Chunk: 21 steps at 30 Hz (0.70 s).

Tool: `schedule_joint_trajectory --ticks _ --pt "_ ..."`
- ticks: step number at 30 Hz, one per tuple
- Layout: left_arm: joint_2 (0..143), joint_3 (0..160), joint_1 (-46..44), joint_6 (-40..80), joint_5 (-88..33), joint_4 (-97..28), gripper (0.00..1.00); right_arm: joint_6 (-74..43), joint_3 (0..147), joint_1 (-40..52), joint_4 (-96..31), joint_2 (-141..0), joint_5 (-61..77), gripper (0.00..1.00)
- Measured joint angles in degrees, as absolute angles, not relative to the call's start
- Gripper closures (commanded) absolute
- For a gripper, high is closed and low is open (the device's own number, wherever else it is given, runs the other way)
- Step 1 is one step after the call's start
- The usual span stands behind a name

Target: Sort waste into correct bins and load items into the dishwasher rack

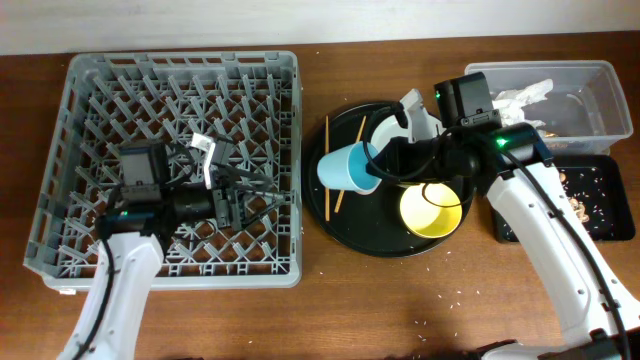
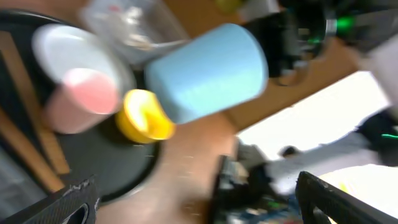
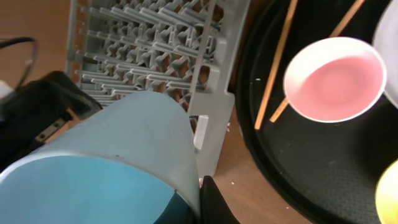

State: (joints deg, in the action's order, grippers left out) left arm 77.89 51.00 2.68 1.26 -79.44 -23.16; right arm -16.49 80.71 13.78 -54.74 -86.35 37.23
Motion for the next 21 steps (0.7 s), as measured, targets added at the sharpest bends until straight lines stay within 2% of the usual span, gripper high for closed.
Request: schedule_joint_trajectory --ticks 5,8,12,19,21 --pt "79.2 51.0 2.7 11.0 -86.5 -21.0 0.01 -16.5 80.8 13.8 -50.7 -86.3 42.1 0.96" --pt "79.2 51.0 2.7 23.9 -84.4 -17.2 0.01 -16.8 80.8 13.8 -47.0 -86.5 46.5 0.96" --pt "79.2 51.0 2.7 34.3 -81.2 -11.5 0.01 -16.8 80.8 14.0 -44.2 -88.4 51.2 0.96" --pt "79.2 51.0 2.7 41.3 -80.0 -10.2 0.01 -19.3 80.9 18.4 -37.2 -93.2 54.9 0.96" --pt "79.2 51.0 2.7 42.3 -79.9 -10.2 0.04 -19.8 80.9 19.6 -36.2 -94.0 55.3 0.96"
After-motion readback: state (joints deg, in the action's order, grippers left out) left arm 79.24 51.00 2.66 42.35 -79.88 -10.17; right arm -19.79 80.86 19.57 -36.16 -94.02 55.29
